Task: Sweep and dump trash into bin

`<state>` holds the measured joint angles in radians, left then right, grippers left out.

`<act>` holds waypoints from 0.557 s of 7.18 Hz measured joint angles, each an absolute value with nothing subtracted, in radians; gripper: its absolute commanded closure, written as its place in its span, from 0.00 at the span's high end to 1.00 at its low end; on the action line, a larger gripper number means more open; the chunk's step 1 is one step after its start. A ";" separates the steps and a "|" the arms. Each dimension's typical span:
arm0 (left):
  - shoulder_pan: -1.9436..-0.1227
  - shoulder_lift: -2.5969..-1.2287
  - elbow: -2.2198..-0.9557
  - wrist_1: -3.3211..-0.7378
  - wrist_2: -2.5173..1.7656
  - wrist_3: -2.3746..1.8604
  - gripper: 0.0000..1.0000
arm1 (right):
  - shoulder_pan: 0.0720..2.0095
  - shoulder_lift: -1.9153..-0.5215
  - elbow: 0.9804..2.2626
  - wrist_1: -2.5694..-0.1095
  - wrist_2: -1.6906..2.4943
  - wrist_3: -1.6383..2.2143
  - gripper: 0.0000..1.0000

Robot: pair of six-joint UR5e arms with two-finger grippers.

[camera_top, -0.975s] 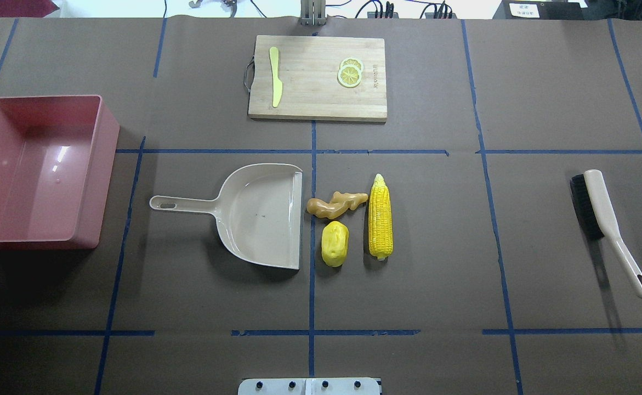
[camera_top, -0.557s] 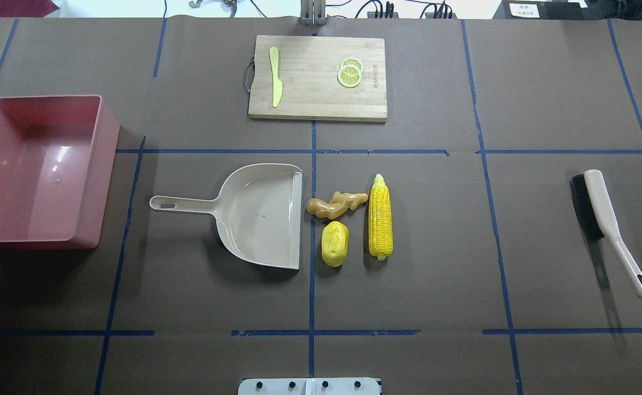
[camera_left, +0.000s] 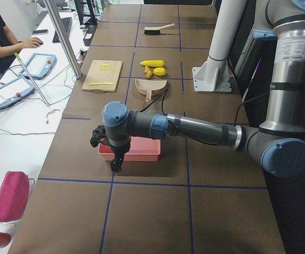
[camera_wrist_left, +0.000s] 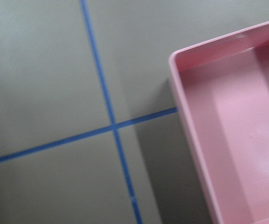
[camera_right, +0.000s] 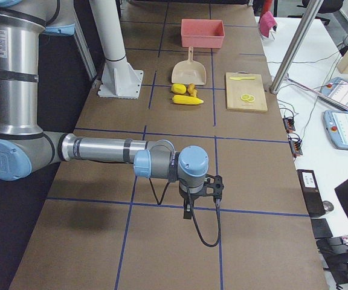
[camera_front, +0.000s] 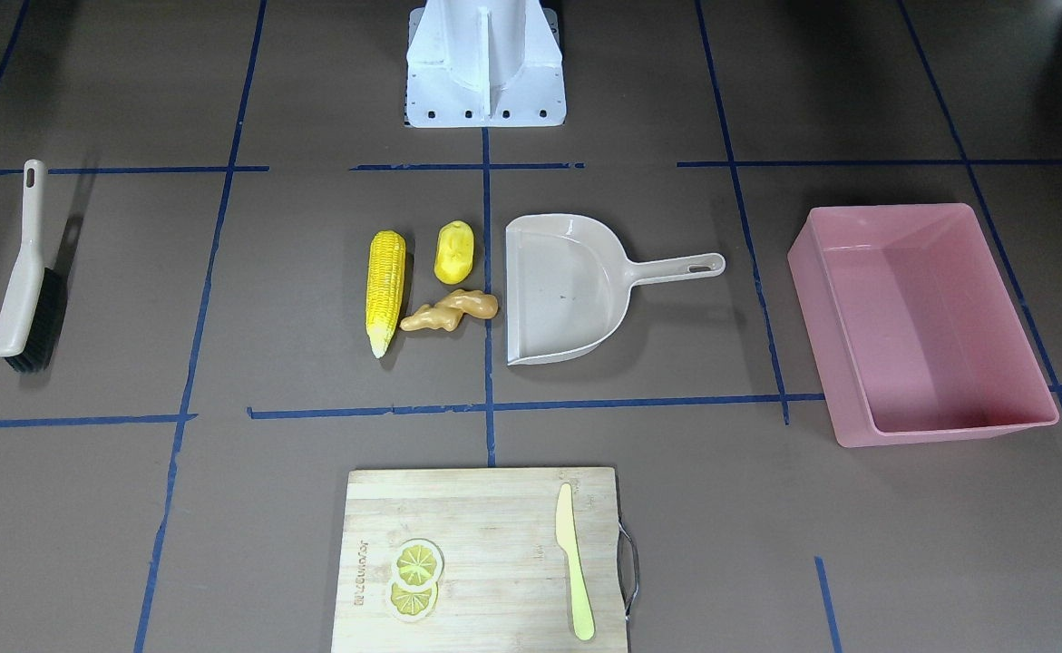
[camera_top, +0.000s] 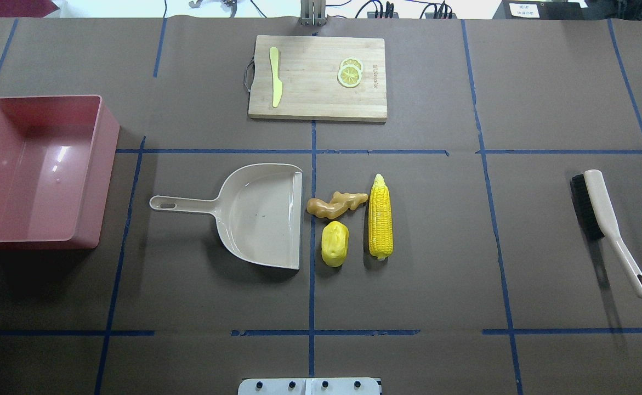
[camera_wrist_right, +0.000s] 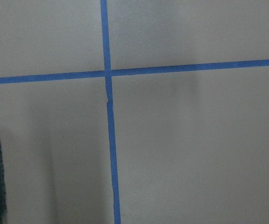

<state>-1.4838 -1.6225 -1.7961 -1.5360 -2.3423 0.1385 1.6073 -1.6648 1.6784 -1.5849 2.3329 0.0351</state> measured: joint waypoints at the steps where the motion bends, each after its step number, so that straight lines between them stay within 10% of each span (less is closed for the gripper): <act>1: -1.416 -1.645 -1.827 -1.537 -2.339 0.126 1.00 | 1.592 -1.665 1.699 -1.586 2.334 0.063 1.00; 4: -1.275 -1.795 -1.866 -1.523 -2.315 0.098 1.00 | 1.556 -1.656 1.729 -1.586 2.334 0.129 1.00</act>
<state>-1.2747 -1.7951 -1.8665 -1.5230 -2.3148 0.0978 1.5556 -1.6555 1.7290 -1.5858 2.3337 0.1289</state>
